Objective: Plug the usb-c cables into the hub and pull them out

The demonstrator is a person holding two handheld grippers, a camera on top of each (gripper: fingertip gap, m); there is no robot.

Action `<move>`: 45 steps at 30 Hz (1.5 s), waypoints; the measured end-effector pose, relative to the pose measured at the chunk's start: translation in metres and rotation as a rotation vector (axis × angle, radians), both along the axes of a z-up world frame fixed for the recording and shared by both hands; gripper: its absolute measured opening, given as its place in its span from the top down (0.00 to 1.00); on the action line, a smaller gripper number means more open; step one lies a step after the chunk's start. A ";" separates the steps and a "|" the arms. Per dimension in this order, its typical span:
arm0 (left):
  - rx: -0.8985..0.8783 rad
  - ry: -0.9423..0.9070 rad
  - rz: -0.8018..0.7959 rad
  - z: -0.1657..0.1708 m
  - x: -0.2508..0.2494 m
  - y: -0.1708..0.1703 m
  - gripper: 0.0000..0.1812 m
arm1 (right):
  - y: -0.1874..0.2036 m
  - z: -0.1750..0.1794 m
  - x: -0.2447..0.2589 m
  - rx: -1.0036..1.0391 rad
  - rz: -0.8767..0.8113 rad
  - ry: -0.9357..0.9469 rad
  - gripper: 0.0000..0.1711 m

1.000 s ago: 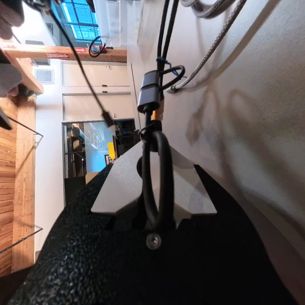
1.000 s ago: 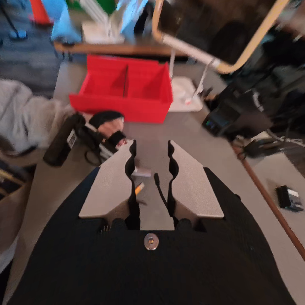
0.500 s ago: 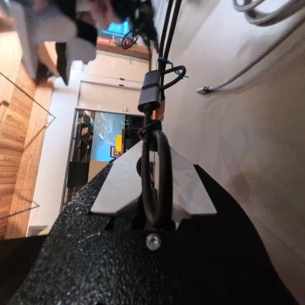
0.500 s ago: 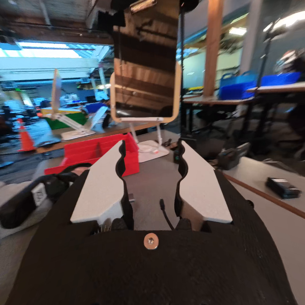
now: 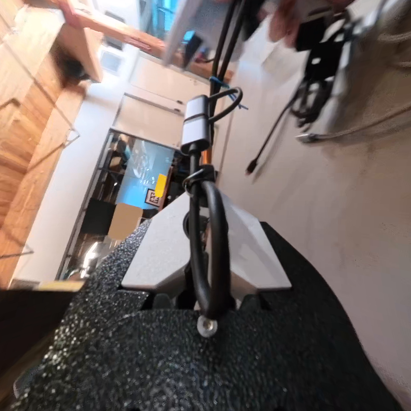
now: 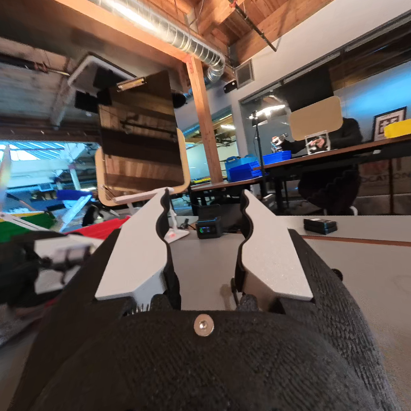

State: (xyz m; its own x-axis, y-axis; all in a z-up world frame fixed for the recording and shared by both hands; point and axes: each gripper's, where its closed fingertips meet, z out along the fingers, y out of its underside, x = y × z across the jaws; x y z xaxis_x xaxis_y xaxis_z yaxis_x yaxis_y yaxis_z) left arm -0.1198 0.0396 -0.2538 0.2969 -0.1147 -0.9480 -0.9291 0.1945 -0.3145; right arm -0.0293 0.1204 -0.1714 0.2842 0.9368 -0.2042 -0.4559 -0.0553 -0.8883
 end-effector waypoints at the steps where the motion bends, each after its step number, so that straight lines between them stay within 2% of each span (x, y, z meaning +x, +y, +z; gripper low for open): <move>1: -0.033 0.043 -0.016 -0.011 0.009 0.002 0.93 | -0.003 0.001 -0.002 -0.013 0.018 0.009 0.63; 4: -0.117 0.189 0.025 -0.042 0.013 0.015 0.95 | -0.009 0.002 -0.005 -0.084 0.073 0.052 0.63; 7: -0.219 0.260 -0.020 -0.066 0.019 0.016 0.96 | -0.006 0.003 -0.003 -0.169 0.124 0.084 0.63; 9: -0.252 0.381 -0.061 -0.081 0.025 0.011 0.96 | -0.002 0.008 0.004 -0.191 0.133 0.116 0.64; 12: -0.228 0.515 -0.046 -0.083 0.027 0.010 0.97 | 0.001 0.031 0.025 -0.211 0.182 0.255 0.64; 14: -0.234 0.527 -0.039 -0.082 0.025 0.010 0.98 | -0.002 0.041 0.033 -0.170 0.209 0.245 0.67; 16: -0.225 0.491 -0.043 -0.080 0.025 0.008 0.95 | -0.007 0.026 0.016 -0.124 0.239 0.001 0.72; 18: -0.098 0.480 -0.028 -0.058 0.022 0.006 0.96 | -0.007 -0.020 -0.008 -0.114 0.279 -0.394 0.72; 20: 0.025 0.462 -0.006 -0.033 0.016 0.003 0.96 | -0.010 -0.063 -0.022 -0.131 0.352 -0.687 0.72; 23: 0.055 0.400 0.036 -0.019 -0.003 -0.001 0.94 | -0.012 -0.109 -0.035 -0.083 0.408 -0.961 0.74; 27: 0.022 0.379 0.052 -0.017 -0.021 -0.003 0.95 | -0.022 -0.151 -0.046 -0.038 0.506 -1.214 0.78; 29: -0.001 0.371 0.043 -0.020 -0.021 -0.002 0.95 | -0.022 -0.166 -0.047 -0.005 0.513 -1.306 0.81; 31: -0.015 0.362 0.029 -0.023 -0.019 -0.002 0.95 | -0.023 -0.167 -0.050 0.014 0.507 -1.318 0.87; 33: -0.036 0.341 0.022 -0.027 -0.015 0.000 0.95 | -0.023 -0.169 -0.050 0.044 0.481 -1.340 0.98; 36: -0.070 0.263 0.042 -0.030 -0.016 0.006 0.95 | -0.017 -0.158 -0.048 0.248 0.354 -1.366 0.99; 40: -0.096 0.154 0.022 -0.029 -0.012 0.009 0.94 | -0.023 -0.114 -0.053 0.588 0.151 -1.272 0.99; 45: -0.123 0.131 0.009 -0.033 -0.007 0.010 0.95 | -0.033 -0.108 -0.051 0.947 0.017 -1.388 0.99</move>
